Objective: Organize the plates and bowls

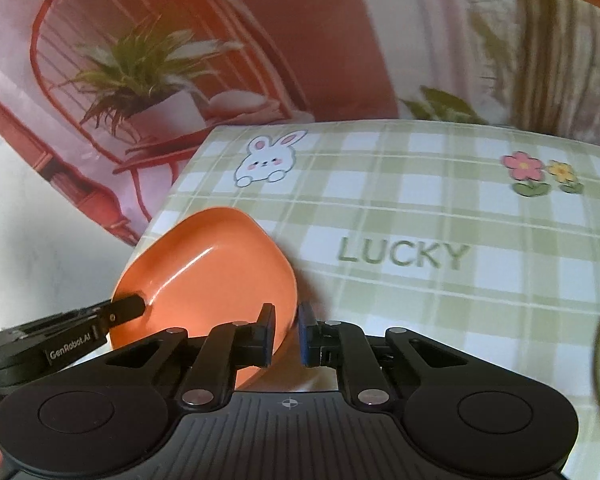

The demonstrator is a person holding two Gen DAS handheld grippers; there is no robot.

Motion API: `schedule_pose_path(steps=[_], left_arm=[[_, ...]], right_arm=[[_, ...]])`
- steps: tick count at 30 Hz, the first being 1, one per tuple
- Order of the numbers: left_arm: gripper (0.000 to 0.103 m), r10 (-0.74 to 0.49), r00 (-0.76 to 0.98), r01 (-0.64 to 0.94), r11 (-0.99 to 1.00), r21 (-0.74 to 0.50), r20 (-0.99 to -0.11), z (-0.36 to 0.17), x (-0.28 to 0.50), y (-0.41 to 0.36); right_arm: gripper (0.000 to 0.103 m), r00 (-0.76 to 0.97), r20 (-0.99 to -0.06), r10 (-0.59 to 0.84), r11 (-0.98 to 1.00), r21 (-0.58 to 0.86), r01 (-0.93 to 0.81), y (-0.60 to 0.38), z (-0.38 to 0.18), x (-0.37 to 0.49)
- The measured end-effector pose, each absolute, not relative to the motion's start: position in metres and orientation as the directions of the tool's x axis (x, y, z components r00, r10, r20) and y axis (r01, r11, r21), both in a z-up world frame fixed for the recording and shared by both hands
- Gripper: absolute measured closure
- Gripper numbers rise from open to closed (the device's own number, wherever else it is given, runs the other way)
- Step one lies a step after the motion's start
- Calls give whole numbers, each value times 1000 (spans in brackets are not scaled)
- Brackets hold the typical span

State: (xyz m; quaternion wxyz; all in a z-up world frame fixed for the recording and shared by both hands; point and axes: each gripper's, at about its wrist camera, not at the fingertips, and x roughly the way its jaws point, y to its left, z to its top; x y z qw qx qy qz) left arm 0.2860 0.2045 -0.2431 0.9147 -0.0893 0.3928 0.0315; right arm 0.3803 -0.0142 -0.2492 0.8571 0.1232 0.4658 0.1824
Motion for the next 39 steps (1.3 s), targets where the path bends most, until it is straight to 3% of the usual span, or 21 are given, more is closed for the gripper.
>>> schedule_pose_path(steps=[22, 39], left_arm=[[93, -182, 707, 130, 983, -128, -684, -186, 287, 28], [91, -244, 636, 276, 958, -79, -732, -205, 301, -97]], right_arm=[[92, 680, -673, 290, 948, 301, -107, -193, -192, 323], [92, 700, -681, 213, 918, 385, 94, -337, -235, 297]])
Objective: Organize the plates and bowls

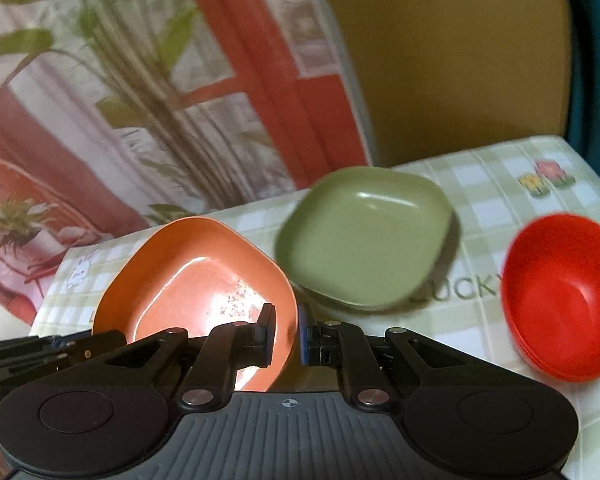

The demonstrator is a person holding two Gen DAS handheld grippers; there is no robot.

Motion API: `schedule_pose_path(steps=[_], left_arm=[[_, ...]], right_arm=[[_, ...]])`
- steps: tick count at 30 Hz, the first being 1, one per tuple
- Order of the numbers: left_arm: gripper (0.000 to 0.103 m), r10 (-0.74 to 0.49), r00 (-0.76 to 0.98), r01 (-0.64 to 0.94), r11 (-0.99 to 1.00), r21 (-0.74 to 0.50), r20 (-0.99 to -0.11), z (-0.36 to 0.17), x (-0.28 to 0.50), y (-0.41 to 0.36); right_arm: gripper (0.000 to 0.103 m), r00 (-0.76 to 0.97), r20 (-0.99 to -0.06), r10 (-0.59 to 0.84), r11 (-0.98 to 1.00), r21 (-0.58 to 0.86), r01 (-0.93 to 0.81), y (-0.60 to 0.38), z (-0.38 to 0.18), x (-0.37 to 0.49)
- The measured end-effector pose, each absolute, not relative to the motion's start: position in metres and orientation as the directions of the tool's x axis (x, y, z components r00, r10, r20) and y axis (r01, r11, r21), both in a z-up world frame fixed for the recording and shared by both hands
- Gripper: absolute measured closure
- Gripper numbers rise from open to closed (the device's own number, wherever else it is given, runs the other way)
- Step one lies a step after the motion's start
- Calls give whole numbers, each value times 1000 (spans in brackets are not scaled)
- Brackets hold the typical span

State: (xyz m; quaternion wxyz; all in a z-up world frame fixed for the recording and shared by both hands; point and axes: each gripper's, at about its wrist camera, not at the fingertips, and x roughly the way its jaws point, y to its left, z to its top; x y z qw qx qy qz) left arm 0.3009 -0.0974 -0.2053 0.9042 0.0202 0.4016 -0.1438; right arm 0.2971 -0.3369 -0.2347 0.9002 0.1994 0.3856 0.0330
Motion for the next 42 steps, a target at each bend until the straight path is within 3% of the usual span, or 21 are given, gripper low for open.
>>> schedule_pose_path(steps=[42], left_arm=[[91, -203, 590, 262, 964, -53, -781, -218, 308, -92]], right_arm=[[91, 668, -707, 232, 914, 394, 100, -332, -253, 301]])
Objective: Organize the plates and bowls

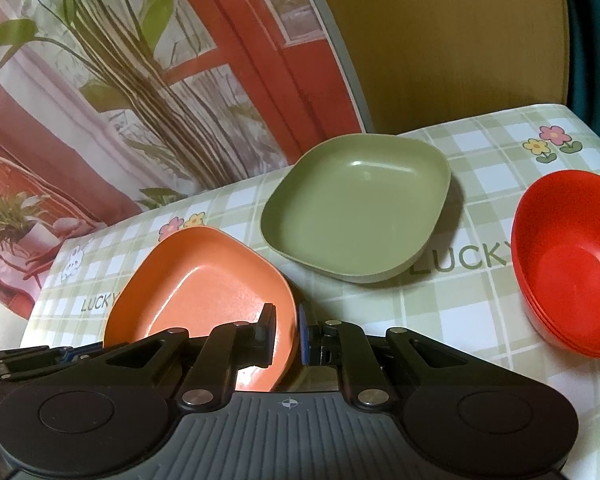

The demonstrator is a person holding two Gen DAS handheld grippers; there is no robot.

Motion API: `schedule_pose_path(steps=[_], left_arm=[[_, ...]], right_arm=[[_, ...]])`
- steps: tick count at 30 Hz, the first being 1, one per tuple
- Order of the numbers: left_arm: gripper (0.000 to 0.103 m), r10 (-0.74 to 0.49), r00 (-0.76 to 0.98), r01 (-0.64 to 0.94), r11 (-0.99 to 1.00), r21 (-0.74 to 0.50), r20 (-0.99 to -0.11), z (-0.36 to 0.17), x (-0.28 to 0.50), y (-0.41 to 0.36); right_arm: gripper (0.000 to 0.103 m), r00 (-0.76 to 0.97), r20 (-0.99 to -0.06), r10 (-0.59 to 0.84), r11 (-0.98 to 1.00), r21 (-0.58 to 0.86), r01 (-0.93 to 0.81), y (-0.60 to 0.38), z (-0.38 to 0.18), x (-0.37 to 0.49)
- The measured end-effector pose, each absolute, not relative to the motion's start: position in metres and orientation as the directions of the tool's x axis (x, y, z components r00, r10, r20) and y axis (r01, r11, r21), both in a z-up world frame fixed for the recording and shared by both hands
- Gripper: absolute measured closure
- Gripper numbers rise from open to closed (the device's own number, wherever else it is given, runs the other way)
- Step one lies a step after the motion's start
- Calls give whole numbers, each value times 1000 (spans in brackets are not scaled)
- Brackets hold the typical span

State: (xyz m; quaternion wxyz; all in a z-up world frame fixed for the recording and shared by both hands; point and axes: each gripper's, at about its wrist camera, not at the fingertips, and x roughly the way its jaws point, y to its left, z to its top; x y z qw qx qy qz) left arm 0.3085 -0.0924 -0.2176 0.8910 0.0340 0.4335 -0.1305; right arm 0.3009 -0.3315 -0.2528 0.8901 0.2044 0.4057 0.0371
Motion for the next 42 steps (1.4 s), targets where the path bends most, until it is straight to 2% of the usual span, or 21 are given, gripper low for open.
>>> schedule_pose_path(steps=[16, 24, 34, 37, 39, 42], left_arm=[[91, -161, 597, 198, 979, -50, -786, -216, 268, -77], [91, -136, 596, 228, 974, 5, -791, -221, 270, -83], [90, -148, 570, 237, 972, -11, -808, -227, 275, -83], [87, -153, 562, 220, 975, -31, -813, -228, 278, -80], [80, -164, 570, 210, 976, -51, -805, -225, 280, -75], [79, -192, 605, 210, 975, -77, -773, -213, 283, -71]], right_arm=[[90, 651, -707, 275, 903, 422, 77, -306, -258, 272], [90, 659, -707, 257, 912, 403, 77, -301, -256, 269], [88, 663, -711, 236, 921, 382, 82, -308, -255, 266], [88, 660, -718, 224, 922, 375, 94, -311, -257, 266], [87, 661, -718, 218, 924, 370, 97, -313, -256, 265], [83, 670, -710, 218, 928, 363, 82, -318, -251, 265]])
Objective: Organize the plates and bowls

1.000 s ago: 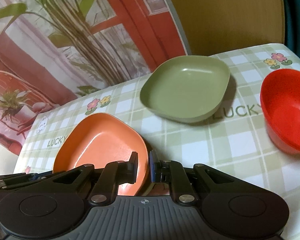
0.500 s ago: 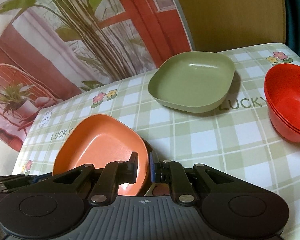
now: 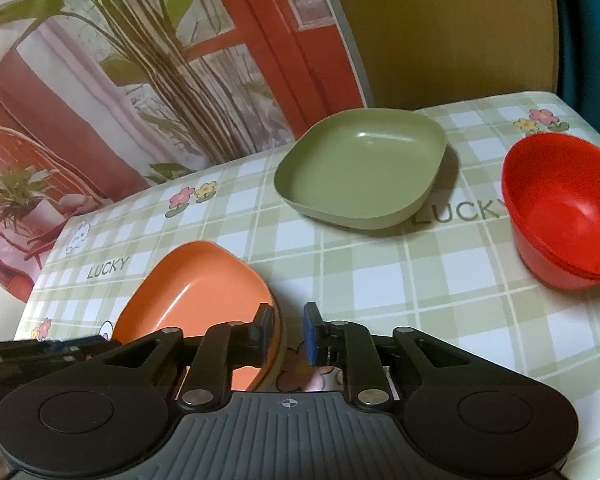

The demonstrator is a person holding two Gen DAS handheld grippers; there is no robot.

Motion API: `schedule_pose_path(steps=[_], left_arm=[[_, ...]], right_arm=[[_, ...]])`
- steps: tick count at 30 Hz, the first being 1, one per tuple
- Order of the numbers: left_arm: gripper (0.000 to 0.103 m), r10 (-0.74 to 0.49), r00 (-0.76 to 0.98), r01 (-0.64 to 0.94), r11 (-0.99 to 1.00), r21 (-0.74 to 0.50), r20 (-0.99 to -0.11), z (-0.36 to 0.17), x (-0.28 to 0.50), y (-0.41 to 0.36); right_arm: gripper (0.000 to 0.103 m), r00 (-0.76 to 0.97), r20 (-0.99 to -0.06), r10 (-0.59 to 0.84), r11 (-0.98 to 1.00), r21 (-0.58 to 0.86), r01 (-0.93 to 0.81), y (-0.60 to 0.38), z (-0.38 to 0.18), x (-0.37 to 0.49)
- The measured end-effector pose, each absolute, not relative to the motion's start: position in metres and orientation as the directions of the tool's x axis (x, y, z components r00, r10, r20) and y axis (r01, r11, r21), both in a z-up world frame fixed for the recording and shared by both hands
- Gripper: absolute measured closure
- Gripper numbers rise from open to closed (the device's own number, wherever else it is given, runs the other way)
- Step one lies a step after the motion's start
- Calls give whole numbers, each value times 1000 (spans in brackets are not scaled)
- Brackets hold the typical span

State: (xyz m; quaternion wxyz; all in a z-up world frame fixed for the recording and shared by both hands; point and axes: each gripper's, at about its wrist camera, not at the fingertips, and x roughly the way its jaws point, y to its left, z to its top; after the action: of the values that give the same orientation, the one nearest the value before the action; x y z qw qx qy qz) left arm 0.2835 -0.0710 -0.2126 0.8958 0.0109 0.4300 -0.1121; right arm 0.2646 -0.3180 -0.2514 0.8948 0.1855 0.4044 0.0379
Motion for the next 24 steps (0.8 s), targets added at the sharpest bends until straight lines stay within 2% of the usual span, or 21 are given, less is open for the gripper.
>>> schedule_pose_path(steps=[4, 8, 9, 16, 24], left_arm=[[79, -249, 642, 240, 964, -117, -725, -191, 296, -76], [62, -335, 639, 291, 939, -185, -692, -179, 318, -92], [60, -357, 634, 305, 931, -202, -686, -179, 325, -98], [60, -406, 575, 379, 902, -208, -710, -197, 375, -154], [60, -398, 524, 354, 906, -232, -753, -228, 407, -179]], right_arm=[[82, 685, -702, 196, 945, 322, 58, -324, -240, 267], [82, 703, -690, 172, 957, 286, 47, -332, -228, 272], [82, 709, -688, 155, 961, 271, 54, -335, -227, 275], [82, 745, -666, 25, 963, 217, 161, -366, -217, 309], [81, 719, -693, -55, 944, 198, 264, -412, -222, 356]])
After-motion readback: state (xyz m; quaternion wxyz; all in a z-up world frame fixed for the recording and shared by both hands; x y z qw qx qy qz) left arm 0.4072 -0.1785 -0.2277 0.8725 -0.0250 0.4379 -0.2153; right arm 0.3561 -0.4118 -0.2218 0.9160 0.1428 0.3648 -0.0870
